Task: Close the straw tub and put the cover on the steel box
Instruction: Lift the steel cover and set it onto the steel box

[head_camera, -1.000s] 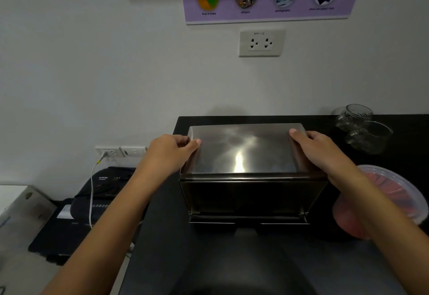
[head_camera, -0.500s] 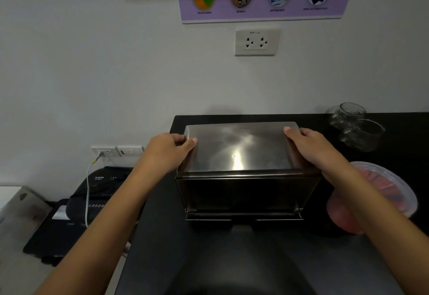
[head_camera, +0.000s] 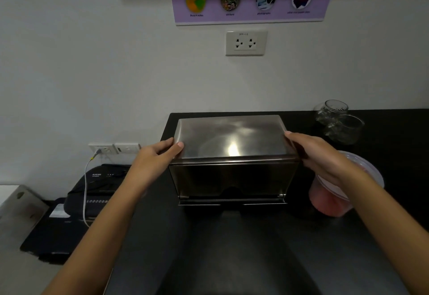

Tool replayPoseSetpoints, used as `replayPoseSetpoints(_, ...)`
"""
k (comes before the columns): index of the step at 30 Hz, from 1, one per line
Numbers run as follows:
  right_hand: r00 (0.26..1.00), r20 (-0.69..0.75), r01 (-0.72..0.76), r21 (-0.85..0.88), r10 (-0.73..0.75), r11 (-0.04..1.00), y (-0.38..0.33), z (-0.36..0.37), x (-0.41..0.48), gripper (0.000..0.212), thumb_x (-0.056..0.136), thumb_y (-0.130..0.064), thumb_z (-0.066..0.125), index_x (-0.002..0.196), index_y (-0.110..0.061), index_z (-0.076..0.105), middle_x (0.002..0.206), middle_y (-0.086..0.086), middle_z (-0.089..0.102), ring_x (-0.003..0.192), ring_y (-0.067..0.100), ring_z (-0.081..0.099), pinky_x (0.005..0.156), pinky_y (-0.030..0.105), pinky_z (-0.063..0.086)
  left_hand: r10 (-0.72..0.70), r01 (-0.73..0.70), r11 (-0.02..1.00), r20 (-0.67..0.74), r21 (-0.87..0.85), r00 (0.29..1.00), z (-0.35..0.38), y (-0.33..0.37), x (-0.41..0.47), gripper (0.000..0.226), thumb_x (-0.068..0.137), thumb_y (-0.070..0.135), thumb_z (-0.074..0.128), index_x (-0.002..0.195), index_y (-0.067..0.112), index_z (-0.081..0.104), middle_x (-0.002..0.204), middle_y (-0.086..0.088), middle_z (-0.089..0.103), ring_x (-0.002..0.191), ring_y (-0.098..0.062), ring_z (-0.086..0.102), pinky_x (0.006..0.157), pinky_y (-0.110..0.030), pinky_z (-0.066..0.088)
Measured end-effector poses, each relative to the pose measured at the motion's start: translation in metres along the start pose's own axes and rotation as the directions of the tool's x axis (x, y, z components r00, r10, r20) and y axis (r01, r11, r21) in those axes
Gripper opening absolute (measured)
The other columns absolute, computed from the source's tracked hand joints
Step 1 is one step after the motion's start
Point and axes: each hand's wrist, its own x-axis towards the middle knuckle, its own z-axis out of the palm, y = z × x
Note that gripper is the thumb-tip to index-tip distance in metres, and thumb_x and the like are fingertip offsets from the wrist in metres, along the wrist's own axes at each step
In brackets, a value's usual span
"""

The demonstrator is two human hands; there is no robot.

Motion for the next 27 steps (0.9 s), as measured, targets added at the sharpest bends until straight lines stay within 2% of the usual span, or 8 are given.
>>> replayPoseSetpoints(4,0.999,0.042,0.013,0.094,-0.017,0.995,0.006,-0.004,-0.014,0.035,0.088,-0.031,0.052,0.116,-0.010,0.058,0.112,0.009,0.064,0.103,0.020,0.060,0.088,0.034,0.049,-0.031,0.037,0.985,0.040,-0.167,0.999,0.001,-0.008,-0.011,0.056,0.079,0.043,0.063,0.129,0.023,0.052,0.129,0.003,0.059,0.116,-0.007,0.051,0.101,-0.029,0.038)
replayPoseSetpoints(5,0.998,0.052,0.015,0.113,-0.021,0.994,0.007,-0.005,-0.016,0.032,0.088,-0.029,0.052,0.113,-0.010,0.060,0.110,0.010,0.065,0.103,0.020,0.061,0.087,0.034,0.049,-0.037,0.049,0.977,0.061,-0.207,0.997,0.001,-0.010,-0.013,0.056,0.078,0.043,0.063,0.130,0.024,0.051,0.128,0.004,0.059,0.116,-0.007,0.052,0.100,-0.030,0.040)
replayPoseSetpoints(9,0.998,0.050,0.028,0.164,-0.037,0.986,0.013,-0.005,-0.021,0.033,0.086,-0.027,0.055,0.114,-0.009,0.059,0.108,0.010,0.065,0.105,0.019,0.059,0.093,0.039,0.047,-0.034,0.051,0.958,0.062,-0.284,0.997,0.006,-0.016,-0.019,0.055,0.080,0.040,0.062,0.132,0.026,0.048,0.129,0.008,0.057,0.108,-0.002,0.052,0.077,-0.019,0.042)
replayPoseSetpoints(12,0.998,0.040,0.035,0.182,-0.043,0.983,0.015,-0.004,-0.021,0.042,0.086,-0.027,0.055,0.123,-0.008,0.053,0.115,0.009,0.062,0.110,0.019,0.056,0.094,0.038,0.045,-0.044,0.054,0.947,0.039,-0.316,0.998,0.009,-0.018,-0.018,0.055,0.081,0.038,0.062,0.132,0.024,0.048,0.130,0.005,0.056,0.107,-0.002,0.052,0.077,-0.021,0.041)
replayPoseSetpoints(16,0.998,0.036,0.046,0.191,-0.054,0.981,0.016,-0.005,-0.020,0.042,0.087,-0.026,0.054,0.125,-0.008,0.052,0.115,0.009,0.063,0.108,0.018,0.057,0.085,0.033,0.046,-0.047,0.051,0.942,0.019,-0.332,0.999,0.011,-0.018,-0.016,0.054,0.081,0.037,0.063,0.131,0.023,0.049,0.126,0.004,0.058,0.101,0.001,0.054,0.076,-0.021,0.042)
replayPoseSetpoints(18,0.998,0.030,0.050,0.183,-0.056,0.982,0.017,-0.005,-0.019,0.043,0.087,-0.026,0.054,0.125,-0.006,0.051,0.116,0.010,0.062,0.109,0.019,0.056,0.089,0.035,0.046,-0.043,0.046,0.941,0.019,-0.334,0.999,0.012,-0.019,-0.016,0.054,0.081,0.036,0.063,0.131,0.022,0.049,0.125,0.004,0.059,0.097,0.004,0.053,0.074,-0.019,0.042)
replayPoseSetpoints(24,0.997,0.016,0.068,0.152,-0.071,0.986,0.023,-0.005,-0.015,0.048,0.087,-0.027,0.054,0.130,-0.008,0.046,0.129,0.013,0.055,0.122,0.024,0.048,0.102,0.043,0.040,-0.060,0.052,0.930,-0.011,-0.364,0.998,0.015,-0.021,-0.017,0.052,0.081,0.034,0.063,0.129,0.019,0.052,0.122,0.001,0.062,0.106,-0.006,0.056,0.090,-0.028,0.042)
replayPoseSetpoints(27,0.997,0.011,0.074,0.116,-0.075,0.991,0.025,-0.006,-0.012,0.050,0.088,-0.027,0.053,0.133,-0.010,0.042,0.134,0.011,0.049,0.122,0.022,0.045,0.096,0.036,0.041,-0.063,0.049,0.928,-0.025,-0.370,0.998,0.014,-0.024,-0.016,0.052,0.079,0.035,0.065,0.127,0.018,0.054,0.121,-0.002,0.063,0.108,-0.009,0.058,0.098,-0.034,0.044)
